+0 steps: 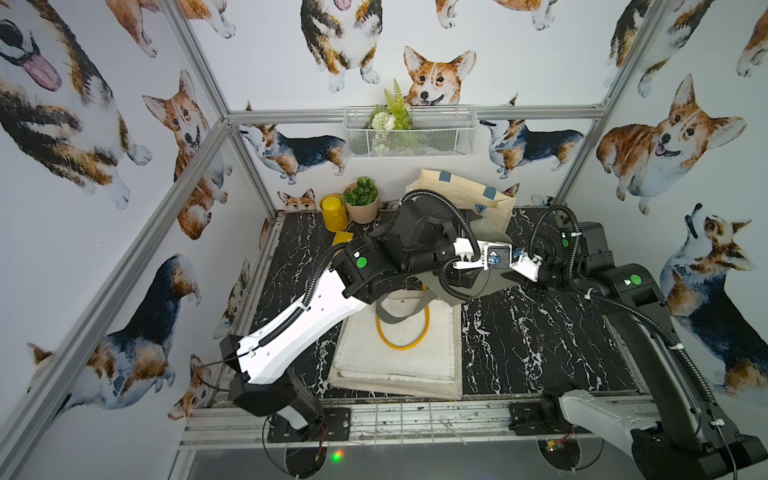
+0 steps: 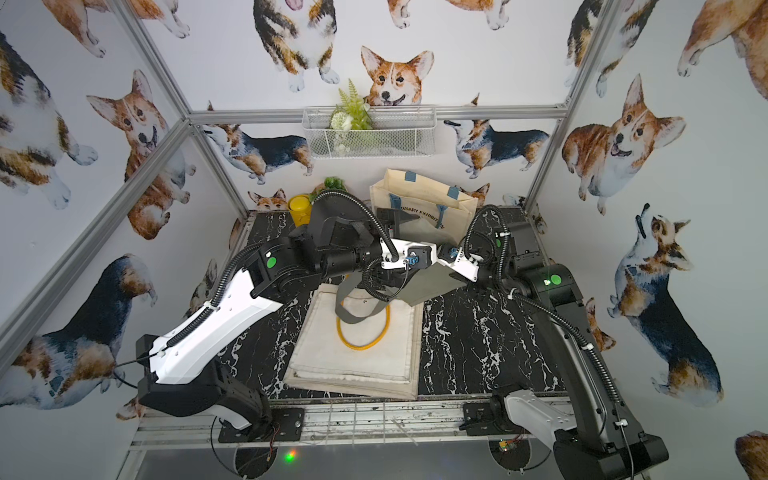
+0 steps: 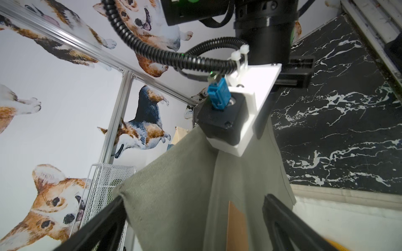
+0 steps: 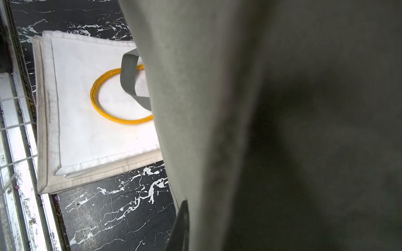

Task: Put away the canvas bag
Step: Press the canvas bag.

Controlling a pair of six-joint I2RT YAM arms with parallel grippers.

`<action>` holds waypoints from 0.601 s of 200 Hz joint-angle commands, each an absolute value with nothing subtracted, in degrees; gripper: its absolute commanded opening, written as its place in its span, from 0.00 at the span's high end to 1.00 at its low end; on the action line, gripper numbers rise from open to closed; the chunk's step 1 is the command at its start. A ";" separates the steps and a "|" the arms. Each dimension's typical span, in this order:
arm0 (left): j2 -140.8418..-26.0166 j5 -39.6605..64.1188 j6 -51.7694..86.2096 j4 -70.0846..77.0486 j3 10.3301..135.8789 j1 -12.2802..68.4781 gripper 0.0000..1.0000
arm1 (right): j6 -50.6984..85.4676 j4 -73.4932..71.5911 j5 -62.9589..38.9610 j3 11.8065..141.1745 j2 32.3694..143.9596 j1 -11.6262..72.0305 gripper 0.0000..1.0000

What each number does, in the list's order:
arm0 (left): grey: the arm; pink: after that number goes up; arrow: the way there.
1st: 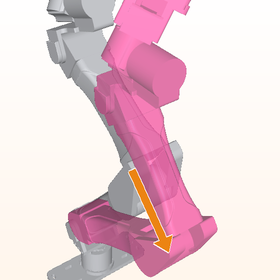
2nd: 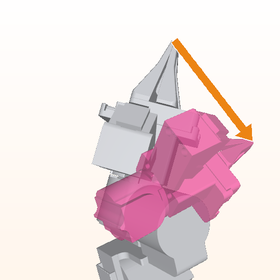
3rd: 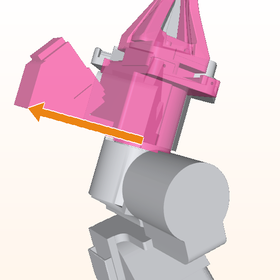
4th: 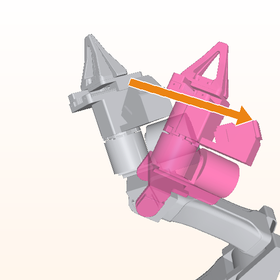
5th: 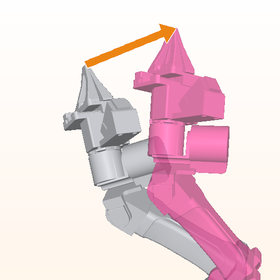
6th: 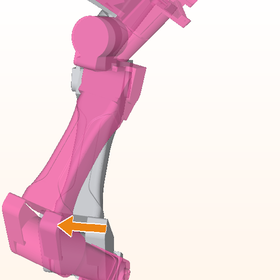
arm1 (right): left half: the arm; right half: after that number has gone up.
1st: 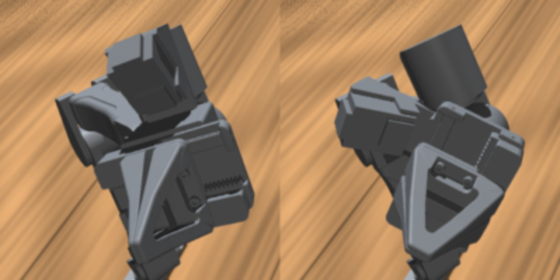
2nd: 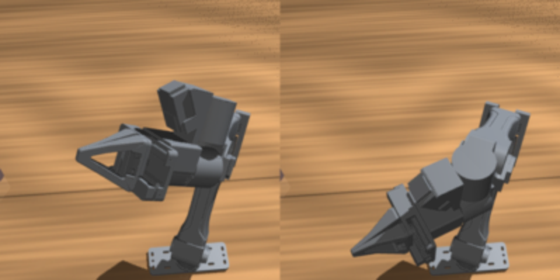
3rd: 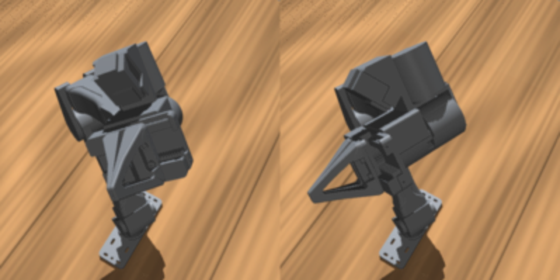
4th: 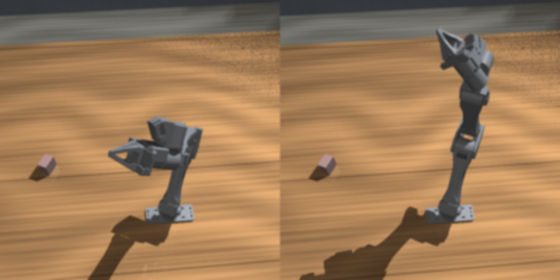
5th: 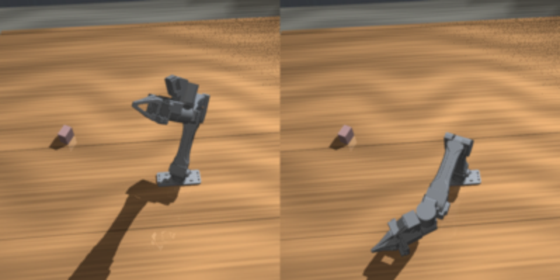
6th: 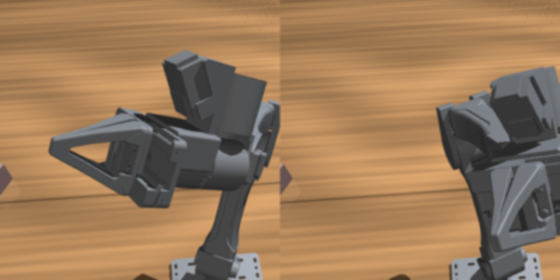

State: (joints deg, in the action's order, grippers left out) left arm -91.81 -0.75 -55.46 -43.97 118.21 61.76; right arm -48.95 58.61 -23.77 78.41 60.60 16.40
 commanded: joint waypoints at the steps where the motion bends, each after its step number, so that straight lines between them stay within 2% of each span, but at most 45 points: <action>1: -93.09 0.08 -60.75 -46.39 121.02 62.59 0.00 | -51.24 56.95 -23.91 79.24 60.18 16.67 1.00; 36: -90.06 -6.64 -56.88 -43.00 115.15 60.29 0.00 | -51.15 56.66 -22.19 77.77 58.82 16.67 1.00; 81: -83.29 -6.35 -49.00 -38.32 106.74 57.74 0.00 | -50.80 56.32 -23.05 76.50 58.09 16.61 1.00; 120: -83.12 -2.76 -53.01 -39.70 107.49 61.87 0.00 | -51.26 55.91 -24.17 76.41 58.83 16.61 1.00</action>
State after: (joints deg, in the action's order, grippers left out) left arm -82.65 -5.67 -50.43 -40.95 106.59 59.48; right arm -49.87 58.85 -21.54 76.51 58.52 16.51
